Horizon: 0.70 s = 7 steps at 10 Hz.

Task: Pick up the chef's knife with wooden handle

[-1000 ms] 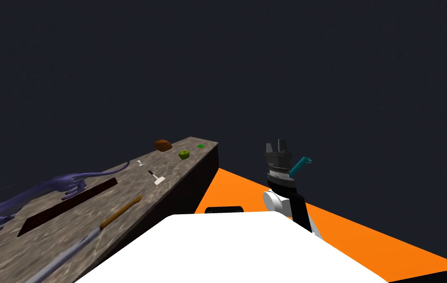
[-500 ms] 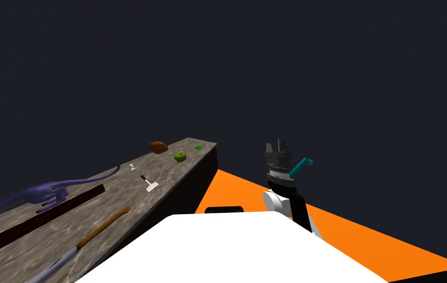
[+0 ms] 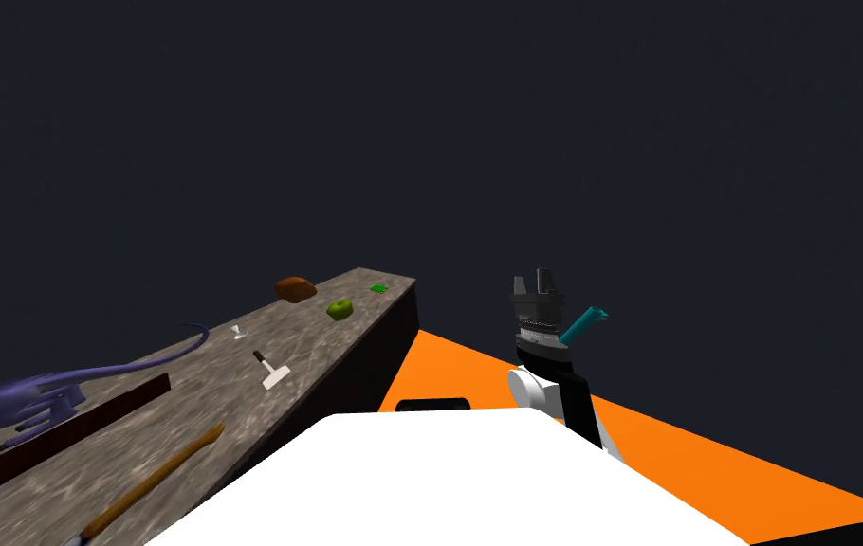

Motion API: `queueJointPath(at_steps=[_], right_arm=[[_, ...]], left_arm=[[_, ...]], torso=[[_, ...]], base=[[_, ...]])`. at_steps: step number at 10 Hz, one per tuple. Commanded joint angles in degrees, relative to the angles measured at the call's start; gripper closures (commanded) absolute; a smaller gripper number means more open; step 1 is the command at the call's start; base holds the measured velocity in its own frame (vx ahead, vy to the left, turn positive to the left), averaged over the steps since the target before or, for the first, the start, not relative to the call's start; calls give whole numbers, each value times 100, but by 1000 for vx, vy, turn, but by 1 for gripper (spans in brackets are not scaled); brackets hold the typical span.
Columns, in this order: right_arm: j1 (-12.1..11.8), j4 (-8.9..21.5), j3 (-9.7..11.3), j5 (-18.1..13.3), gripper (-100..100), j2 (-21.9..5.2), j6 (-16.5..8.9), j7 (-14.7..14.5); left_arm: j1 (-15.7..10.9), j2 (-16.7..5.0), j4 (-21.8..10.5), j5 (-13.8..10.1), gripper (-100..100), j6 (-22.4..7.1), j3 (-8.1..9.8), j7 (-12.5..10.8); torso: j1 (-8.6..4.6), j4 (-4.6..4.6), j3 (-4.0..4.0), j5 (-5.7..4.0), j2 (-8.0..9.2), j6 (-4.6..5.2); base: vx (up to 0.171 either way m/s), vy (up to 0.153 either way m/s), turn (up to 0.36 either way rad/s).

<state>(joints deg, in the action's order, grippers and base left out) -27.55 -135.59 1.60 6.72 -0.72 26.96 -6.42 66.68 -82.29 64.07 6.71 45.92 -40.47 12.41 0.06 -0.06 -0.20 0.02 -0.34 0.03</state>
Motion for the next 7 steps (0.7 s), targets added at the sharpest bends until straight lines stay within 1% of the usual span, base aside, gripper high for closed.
queueJointPath(at_steps=[1,3,4,5,6,7], right_arm=[[0,0,0,0,0,0,0,0],[0,0,0,0,0,0,0,0],[0,0,0,0,0,0,0,0],[0,0,0,0,0,0,0,0],[0,0,0,0,0,0,0,0],[0,0,0,0,0,0,0,0]], left_arm=[[214,-201,113,-158,-100,-171,134,142],[240,-505,-178,-358,-100,-314,352,289],[240,-505,-178,-358,-100,-314,352,289],[216,-714,-396,-556,-100,-463,597,423],[216,-714,-396,-556,-100,-463,597,423],[188,-782,-475,-649,-100,-535,720,484]], torso=[[0,0,0,0,0,0],[1,0,0,0,1,-1],[-3,-3,-6,0,-10,1],[-3,-1,-2,1,-1,-4],[4,-1,-3,1,-5,1],[5,-1,-3,2,-4,-4]], base=[[91,15,-29],[104,16,-44],[89,10,-26],[100,30,-53],[104,41,-48],[86,49,-21]])
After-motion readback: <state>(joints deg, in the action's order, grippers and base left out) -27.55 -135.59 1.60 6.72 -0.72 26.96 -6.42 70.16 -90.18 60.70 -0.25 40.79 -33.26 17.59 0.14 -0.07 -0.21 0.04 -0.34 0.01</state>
